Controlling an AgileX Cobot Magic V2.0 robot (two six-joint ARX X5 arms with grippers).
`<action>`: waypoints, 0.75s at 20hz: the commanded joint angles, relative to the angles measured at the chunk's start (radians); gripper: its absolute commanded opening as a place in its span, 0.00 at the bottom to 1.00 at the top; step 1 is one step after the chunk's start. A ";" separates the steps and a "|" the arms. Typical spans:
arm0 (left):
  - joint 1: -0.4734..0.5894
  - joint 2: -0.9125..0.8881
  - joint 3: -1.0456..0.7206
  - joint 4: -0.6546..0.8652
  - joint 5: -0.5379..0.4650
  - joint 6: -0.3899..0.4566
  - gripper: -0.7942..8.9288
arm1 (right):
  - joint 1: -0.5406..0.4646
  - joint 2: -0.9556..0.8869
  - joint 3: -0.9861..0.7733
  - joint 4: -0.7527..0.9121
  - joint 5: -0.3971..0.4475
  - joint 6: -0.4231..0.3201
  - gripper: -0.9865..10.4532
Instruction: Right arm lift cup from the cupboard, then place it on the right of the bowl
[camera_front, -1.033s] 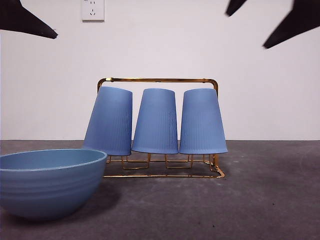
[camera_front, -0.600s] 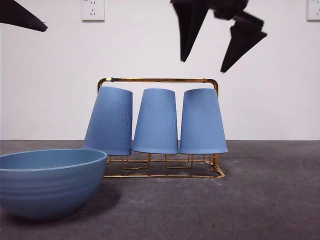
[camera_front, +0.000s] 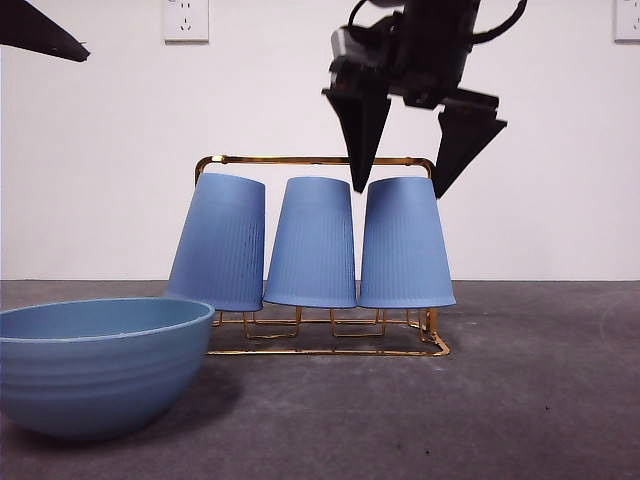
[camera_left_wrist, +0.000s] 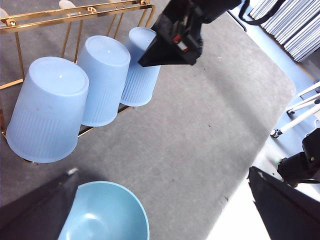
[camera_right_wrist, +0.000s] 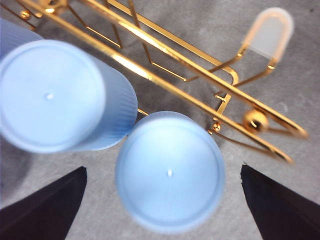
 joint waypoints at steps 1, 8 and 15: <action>-0.004 0.004 0.024 -0.005 0.006 0.000 0.68 | 0.006 0.039 0.024 0.017 0.004 -0.008 0.52; -0.004 0.003 0.024 -0.006 0.006 0.000 0.68 | 0.004 0.049 0.024 0.018 0.003 -0.008 0.40; -0.004 0.003 0.024 -0.008 0.006 0.000 0.68 | 0.005 0.048 0.024 0.010 0.005 0.023 0.29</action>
